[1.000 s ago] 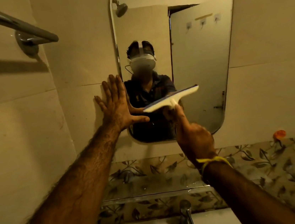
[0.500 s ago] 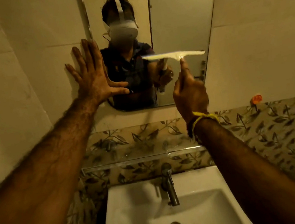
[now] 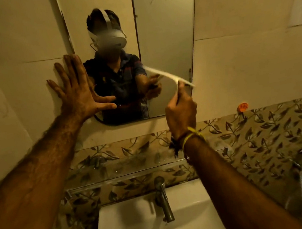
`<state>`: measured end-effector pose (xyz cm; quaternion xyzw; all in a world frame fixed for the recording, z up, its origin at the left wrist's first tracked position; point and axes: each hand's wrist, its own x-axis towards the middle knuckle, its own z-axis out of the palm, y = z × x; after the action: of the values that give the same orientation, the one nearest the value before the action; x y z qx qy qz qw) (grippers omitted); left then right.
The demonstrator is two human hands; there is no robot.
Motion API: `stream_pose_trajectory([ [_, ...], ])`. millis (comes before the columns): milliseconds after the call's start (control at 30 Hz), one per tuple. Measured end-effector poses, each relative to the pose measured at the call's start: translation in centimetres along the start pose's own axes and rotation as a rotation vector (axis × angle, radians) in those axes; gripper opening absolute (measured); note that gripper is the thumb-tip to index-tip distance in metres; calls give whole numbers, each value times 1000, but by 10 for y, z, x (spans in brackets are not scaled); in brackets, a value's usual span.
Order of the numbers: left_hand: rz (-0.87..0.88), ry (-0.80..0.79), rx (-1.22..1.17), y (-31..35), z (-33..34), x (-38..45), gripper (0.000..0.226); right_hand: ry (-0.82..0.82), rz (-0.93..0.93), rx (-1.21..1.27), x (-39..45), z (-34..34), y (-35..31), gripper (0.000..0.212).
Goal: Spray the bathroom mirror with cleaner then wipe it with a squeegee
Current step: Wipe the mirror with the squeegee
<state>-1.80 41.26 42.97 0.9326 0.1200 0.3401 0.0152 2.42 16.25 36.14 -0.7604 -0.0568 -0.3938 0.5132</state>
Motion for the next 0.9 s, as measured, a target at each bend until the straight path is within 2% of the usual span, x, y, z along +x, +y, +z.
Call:
stream_pose_trajectory([
  [100,16,-8,-11,-4,-1,-1,161,123,47,46,45,-1,-25,42],
  [167,21,-15,-28,-7,-2,-2,158,148,53,36,49,2,-32,43],
  [233,22,-25,-48,-11,-3,-2,154,71,49,41,20,9,-29,47],
  [333,45,-31,-86,-17,-3,-5,147,-133,19,-50,-46,13,-18,54],
  [400,76,-37,-97,-22,-4,-7,146,-162,10,-50,-57,15,-23,55],
  [600,82,-37,-203,-27,-1,-10,152,-158,-274,-93,-12,29,-67,55],
  [767,124,-52,-331,-35,0,-14,152,-348,-463,-366,-73,23,-33,67],
  [900,121,-61,-369,-37,1,-12,159,-255,-527,-275,-55,41,-69,61],
])
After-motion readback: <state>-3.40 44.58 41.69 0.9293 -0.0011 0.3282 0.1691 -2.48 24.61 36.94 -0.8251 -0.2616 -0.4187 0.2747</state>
